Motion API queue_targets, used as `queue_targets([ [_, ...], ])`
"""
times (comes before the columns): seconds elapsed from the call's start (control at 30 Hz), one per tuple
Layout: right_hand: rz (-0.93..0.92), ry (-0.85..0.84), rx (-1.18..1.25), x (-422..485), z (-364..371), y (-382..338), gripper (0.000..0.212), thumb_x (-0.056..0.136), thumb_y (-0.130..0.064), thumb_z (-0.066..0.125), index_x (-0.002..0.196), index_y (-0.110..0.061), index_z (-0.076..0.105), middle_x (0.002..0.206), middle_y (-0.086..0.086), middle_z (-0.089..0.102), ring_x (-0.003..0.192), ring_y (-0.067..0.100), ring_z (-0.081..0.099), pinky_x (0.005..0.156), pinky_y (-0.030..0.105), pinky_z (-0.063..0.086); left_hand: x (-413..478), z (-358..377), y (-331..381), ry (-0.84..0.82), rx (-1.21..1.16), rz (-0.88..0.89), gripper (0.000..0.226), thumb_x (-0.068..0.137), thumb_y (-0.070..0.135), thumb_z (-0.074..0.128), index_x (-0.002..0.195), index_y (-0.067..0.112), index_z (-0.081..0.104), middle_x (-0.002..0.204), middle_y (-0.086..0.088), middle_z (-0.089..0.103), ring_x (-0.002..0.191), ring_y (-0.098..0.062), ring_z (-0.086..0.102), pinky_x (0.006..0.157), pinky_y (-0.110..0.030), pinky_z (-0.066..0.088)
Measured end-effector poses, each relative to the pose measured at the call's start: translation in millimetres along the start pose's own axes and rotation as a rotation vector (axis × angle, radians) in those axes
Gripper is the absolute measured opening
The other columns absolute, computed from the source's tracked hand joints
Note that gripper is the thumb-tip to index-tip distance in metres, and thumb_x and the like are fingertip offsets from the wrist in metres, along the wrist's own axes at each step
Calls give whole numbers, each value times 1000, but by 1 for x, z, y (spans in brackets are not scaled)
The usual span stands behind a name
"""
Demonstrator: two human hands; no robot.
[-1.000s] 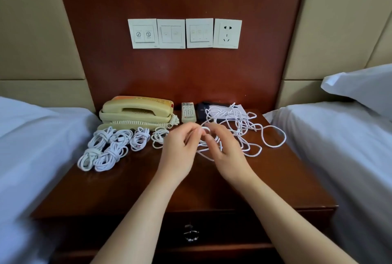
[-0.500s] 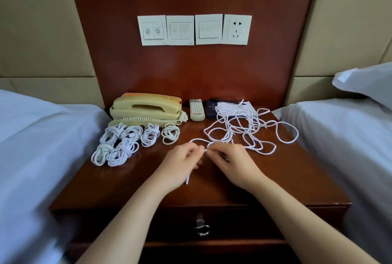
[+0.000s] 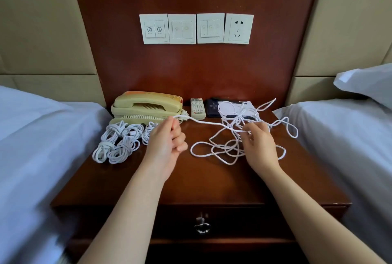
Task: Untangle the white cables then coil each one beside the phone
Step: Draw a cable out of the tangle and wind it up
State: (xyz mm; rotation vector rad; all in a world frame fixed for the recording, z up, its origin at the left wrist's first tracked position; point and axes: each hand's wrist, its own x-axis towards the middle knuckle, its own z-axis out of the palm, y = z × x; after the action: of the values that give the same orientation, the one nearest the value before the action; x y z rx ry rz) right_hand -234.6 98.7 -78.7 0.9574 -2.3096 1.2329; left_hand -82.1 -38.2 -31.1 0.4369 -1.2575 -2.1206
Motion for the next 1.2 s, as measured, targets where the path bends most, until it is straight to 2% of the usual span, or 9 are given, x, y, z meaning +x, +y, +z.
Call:
queue_targets([
  [0.13, -2, -19, 52, -1, -2, -4, 12, 92, -5, 55, 94, -3, 66, 92, 6, 56, 81, 23, 53, 67, 22, 30, 5, -6, -9, 171, 56, -19, 38, 103, 22, 32, 66, 14, 40, 47, 6, 28, 36, -6, 25, 40, -19, 24],
  [0.23, -91, -75, 61, -5, -2, -12, 15, 91, -7, 56, 99, -5, 70, 87, 4, 64, 85, 22, 57, 71, 23, 36, 8, -6, -21, 289, 295, -42, 37, 103, 22, 32, 70, 14, 46, 54, 3, 38, 43, -8, 35, 47, -21, 33],
  [0.4, -223, -128, 82, -11, 0, -25, 17, 90, -14, 61, 102, -16, 73, 72, -24, 44, 88, 14, 45, 80, 30, 35, 9, 5, -31, 233, 343, -167, 30, 102, 18, 31, 77, 11, 47, 49, 5, 30, 35, -5, 25, 38, -18, 24],
  [0.57, -502, -132, -104, -10, 4, -32, 29, 89, -36, 49, 80, -17, 69, 82, -12, 62, 94, 13, 46, 81, 26, 26, 14, 18, -32, 247, -100, -331, 33, 102, 13, 28, 71, 13, 39, 44, 6, 23, 27, -5, 18, 31, -13, 16],
  [0.7, -361, -351, 211, -17, -5, -44, 30, 97, -26, 48, 77, -6, 59, 69, -5, 60, 69, 10, 56, 65, 24, 42, 22, 11, -34, 354, -370, -318, 31, 99, 5, 26, 71, 10, 39, 45, 4, 24, 24, -6, 20, 31, -9, 18],
  [0.87, -223, -159, 266, -13, -8, -40, 36, 93, -36, 41, 68, -17, 58, 70, -6, 53, 79, 8, 48, 77, 16, 33, 14, 19, -33, 176, 132, -204, 24, 99, 12, 39, 78, 8, 50, 46, 7, 25, 29, -3, 18, 30, -15, 13],
  [1.0, -57, -187, 484, -9, -11, -40, 41, 100, -22, 41, 71, -7, 65, 57, -2, 51, 58, 6, 46, 61, 21, 36, -2, 28, -32, -192, 616, -35, 11, 92, 15, 58, 89, 8, 66, 44, 13, 40, 35, -1, 31, 37, -15, 23],
  [1.13, -30, -184, 632, -9, -17, -50, 45, 102, -14, 36, 66, -5, 62, 57, 5, 53, 56, 8, 49, 56, 19, 40, -2, 32, -40, -333, 1010, 208, 27, 84, 30, 62, 62, 16, 59, 54, 10, 52, 53, -6, 44, 54, -22, 35],
  [1.2, -4, -149, 662, -8, -17, -50, 39, 101, -14, 37, 71, -9, 62, 60, 2, 53, 57, 5, 49, 57, 18, 40, -2, 33, -41, -280, 1073, 283, 43, 93, 34, 55, 53, 20, 49, 47, 12, 48, 47, -2, 40, 49, -18, 29],
])
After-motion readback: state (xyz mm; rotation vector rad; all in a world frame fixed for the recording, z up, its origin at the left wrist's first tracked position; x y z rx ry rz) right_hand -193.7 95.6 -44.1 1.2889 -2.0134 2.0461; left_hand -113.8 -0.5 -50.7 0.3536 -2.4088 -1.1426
